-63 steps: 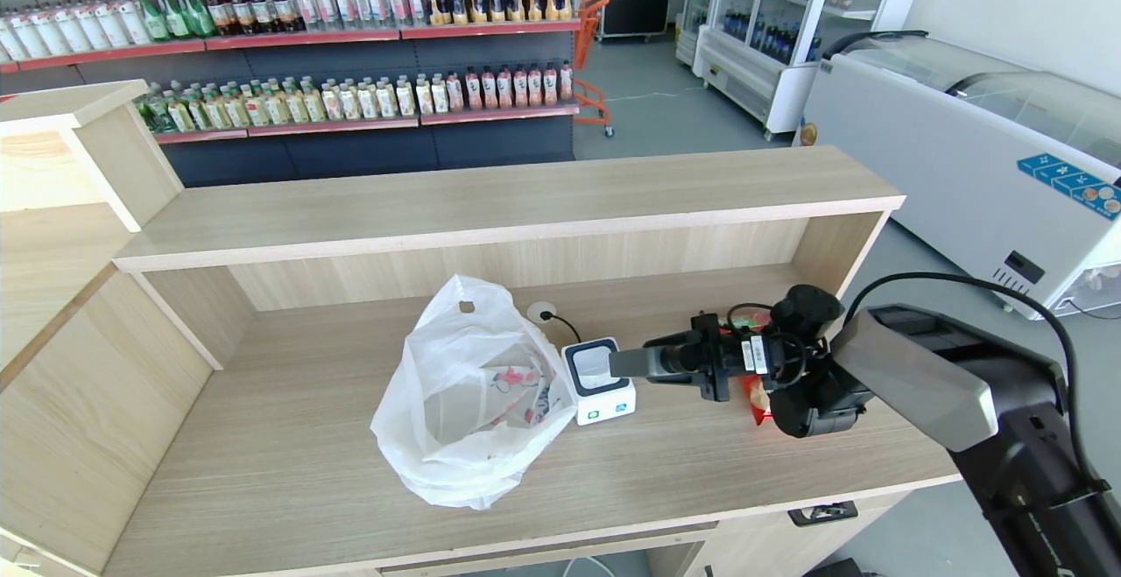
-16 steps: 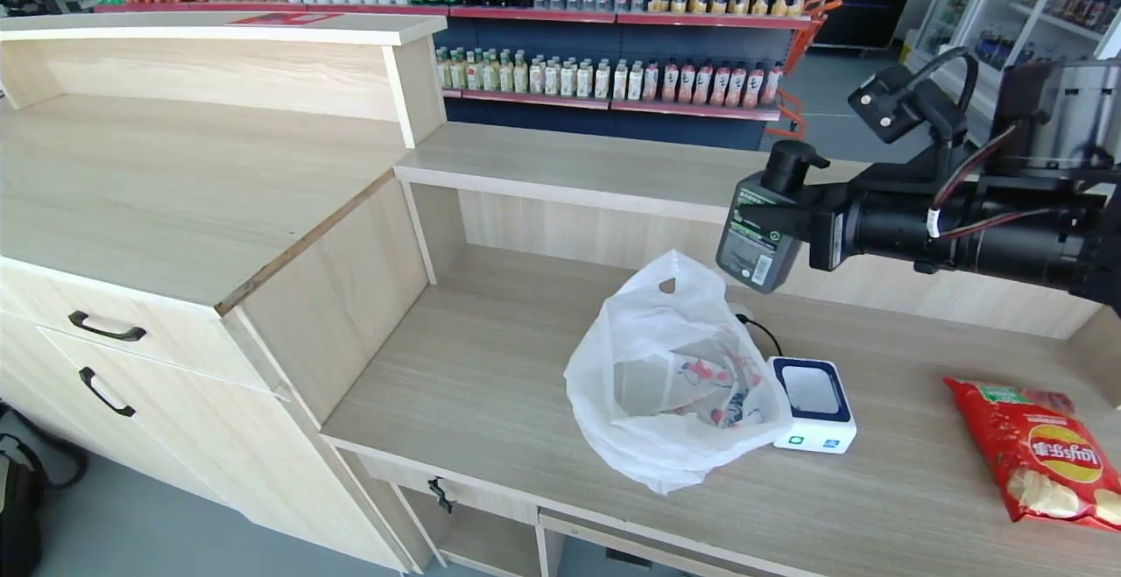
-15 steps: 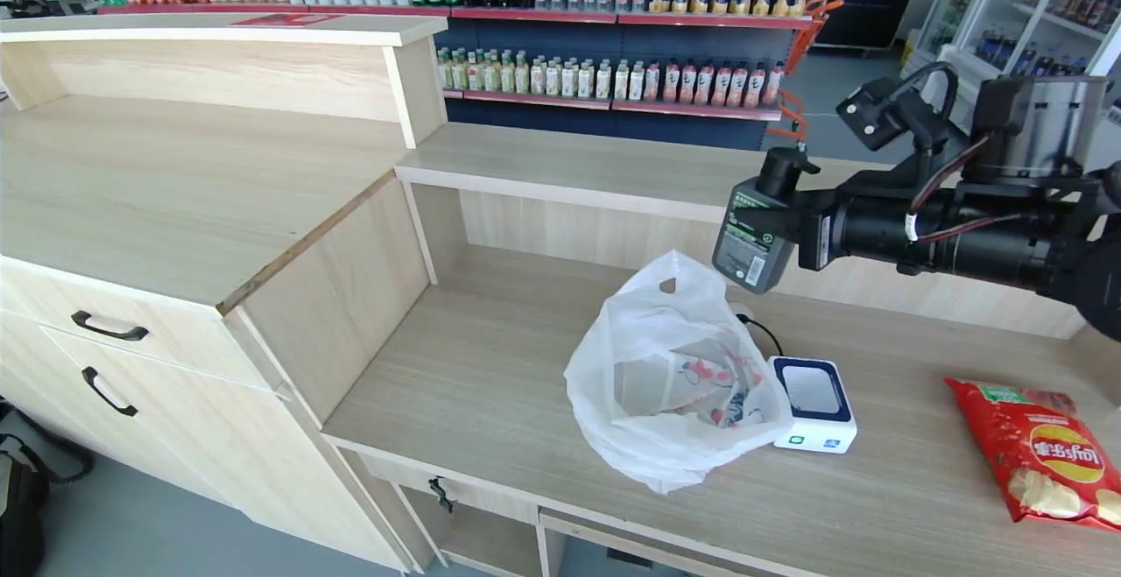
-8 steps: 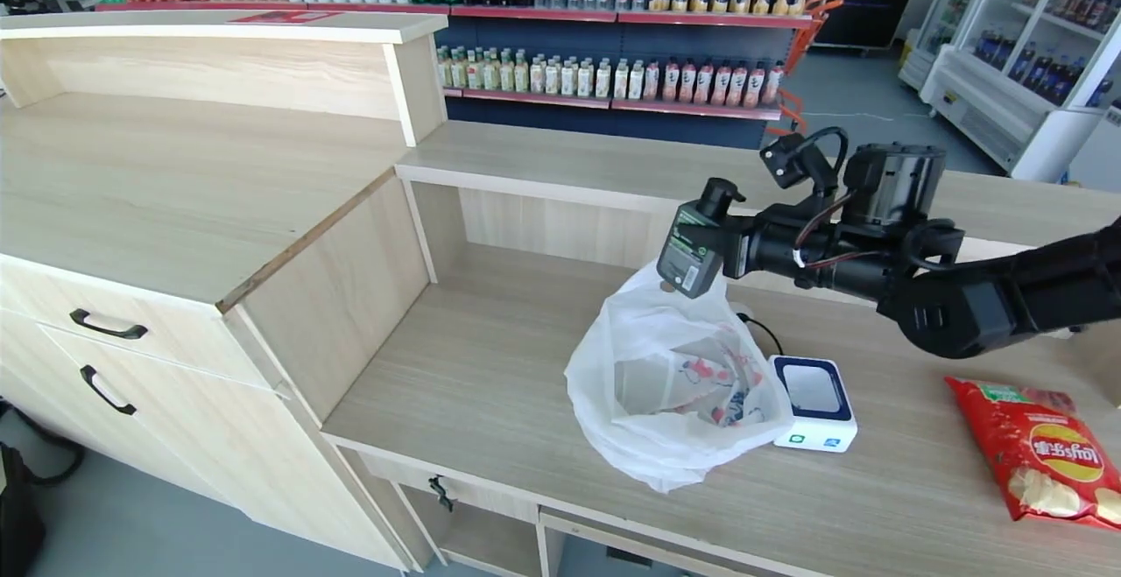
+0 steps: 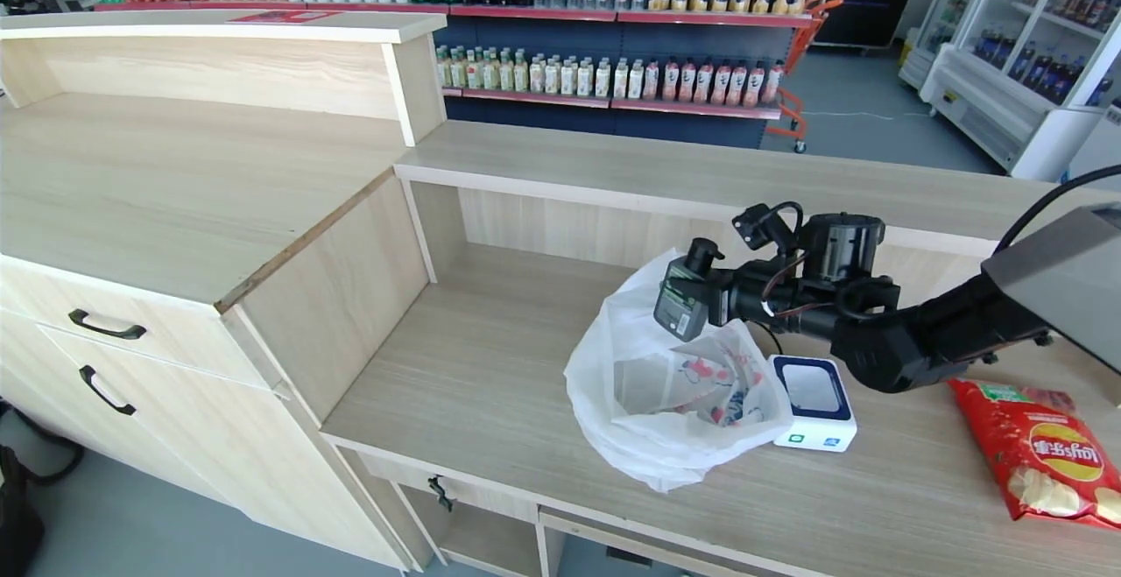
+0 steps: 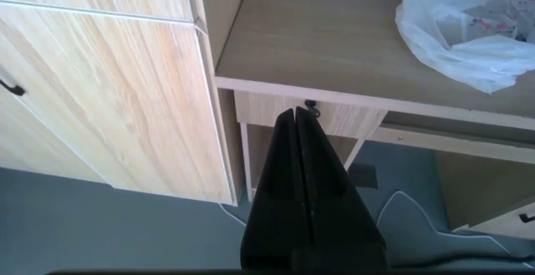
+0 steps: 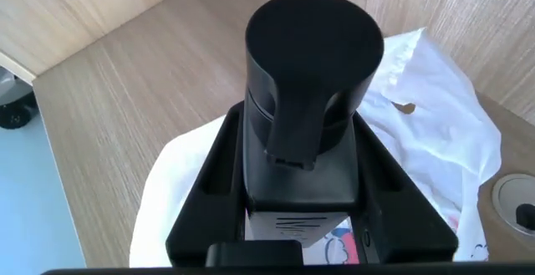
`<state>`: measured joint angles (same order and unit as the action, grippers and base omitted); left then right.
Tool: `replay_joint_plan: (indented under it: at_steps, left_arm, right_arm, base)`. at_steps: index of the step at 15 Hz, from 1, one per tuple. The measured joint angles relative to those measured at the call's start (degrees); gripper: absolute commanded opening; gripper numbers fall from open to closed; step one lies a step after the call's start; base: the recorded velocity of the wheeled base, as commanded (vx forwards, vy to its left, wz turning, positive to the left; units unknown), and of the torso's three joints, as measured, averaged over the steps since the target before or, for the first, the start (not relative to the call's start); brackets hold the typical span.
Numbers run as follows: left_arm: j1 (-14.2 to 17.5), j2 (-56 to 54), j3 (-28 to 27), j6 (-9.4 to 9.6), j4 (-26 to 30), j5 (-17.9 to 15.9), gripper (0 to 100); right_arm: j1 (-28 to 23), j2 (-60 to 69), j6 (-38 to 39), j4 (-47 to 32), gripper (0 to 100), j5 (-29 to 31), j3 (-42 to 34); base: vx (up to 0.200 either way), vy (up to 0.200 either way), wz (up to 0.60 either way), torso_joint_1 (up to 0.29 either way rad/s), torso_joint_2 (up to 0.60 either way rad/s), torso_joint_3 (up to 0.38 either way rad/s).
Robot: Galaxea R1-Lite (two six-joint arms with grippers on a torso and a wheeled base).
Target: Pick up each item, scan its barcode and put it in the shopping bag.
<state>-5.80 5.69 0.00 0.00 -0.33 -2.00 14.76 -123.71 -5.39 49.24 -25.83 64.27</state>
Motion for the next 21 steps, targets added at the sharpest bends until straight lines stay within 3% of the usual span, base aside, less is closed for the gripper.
replay_joint_plan:
  at_steps: [21]
  left_arm:
    - [0.0, 0.0, 0.0, 0.0, 0.0, 0.0, 0]
  right_arm:
    - [0.3, -7.3, 0.4, 0.0, 0, -2.3, -3.5]
  base:
    - [0.0, 0.0, 0.0, 0.0, 0.0, 0.0]
